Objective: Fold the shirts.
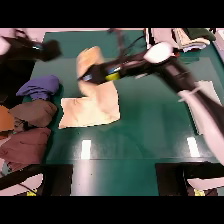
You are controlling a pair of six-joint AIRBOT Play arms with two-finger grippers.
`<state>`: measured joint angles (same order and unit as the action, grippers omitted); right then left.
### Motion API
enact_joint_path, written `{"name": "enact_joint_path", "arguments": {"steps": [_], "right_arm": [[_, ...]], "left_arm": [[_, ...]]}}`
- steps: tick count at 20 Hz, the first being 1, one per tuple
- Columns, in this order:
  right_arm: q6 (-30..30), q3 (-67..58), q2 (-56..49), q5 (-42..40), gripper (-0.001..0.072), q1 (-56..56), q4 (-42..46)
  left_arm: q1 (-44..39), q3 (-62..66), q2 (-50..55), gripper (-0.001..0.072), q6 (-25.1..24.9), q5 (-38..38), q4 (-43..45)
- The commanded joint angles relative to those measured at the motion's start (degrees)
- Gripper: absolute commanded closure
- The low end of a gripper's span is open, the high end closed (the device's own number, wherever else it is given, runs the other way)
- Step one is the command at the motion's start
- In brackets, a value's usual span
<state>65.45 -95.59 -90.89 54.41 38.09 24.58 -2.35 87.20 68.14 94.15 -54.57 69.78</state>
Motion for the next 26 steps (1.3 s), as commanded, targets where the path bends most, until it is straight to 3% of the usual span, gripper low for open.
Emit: {"name": "enact_joint_path", "arguments": {"steps": [1, 5, 11, 12, 13, 14, 19, 25, 26], "right_arm": [[-4.9, -5.64, -9.2, -6.78, 0.0378, 8.41, -4.0], [-2.56, -3.8, -7.26, -0.74, 0.0396, 3.67, 3.56], [6.97, 23.96, 6.34, 2.21, 0.0391, -15.19, 21.27], [6.99, 28.2, 7.45, 2.32, 0.0289, -18.29, 21.57], [7.02, 31.93, 7.91, 2.34, 0.0143, -21.16, 21.49], [7.02, 34.42, 7.89, 2.32, 0.0135, -23.1, 21.24], [6.82, 36.54, 1.2, 1.18, 0.0135, -23.93, 14.14], [4.39, 23.63, -12.07, 0.24, 0.014, -14.23, 3.39], [4.37, 21.29, -13.84, -0.59, 0.0221, -12.72, 2.56]], "left_arm": [[6.1, 0.04, -7.08, 0.0683, -0.15, -2.08, 2.6], [4.59, -0.42, -6.99, 0.0683, -1.14, -4.7, 2.91], [-3.87, -1.4, -6.93, 0.0683, -1.7, -3.93, 2.93], [-5.07, -1.4, -6.84, 0.0683, -1.75, -3.26, 2.91], [-6.19, -1.46, -6.69, 0.0683, -2.29, -2.45, 2.93], [-7.1, -1.73, -6.58, 0.0683, -2.78, -1.75, 2.93], [-9.44, -1.79, -3.39, 0.0683, -3.13, -1.75, 2.49], [-9.44, -1.79, -1.97, 0.0683, -3.1, -1.97, 1.62], [-9.44, -1.79, -1.97, 0.0683, -3.1, -2.05, 1.55]]}}
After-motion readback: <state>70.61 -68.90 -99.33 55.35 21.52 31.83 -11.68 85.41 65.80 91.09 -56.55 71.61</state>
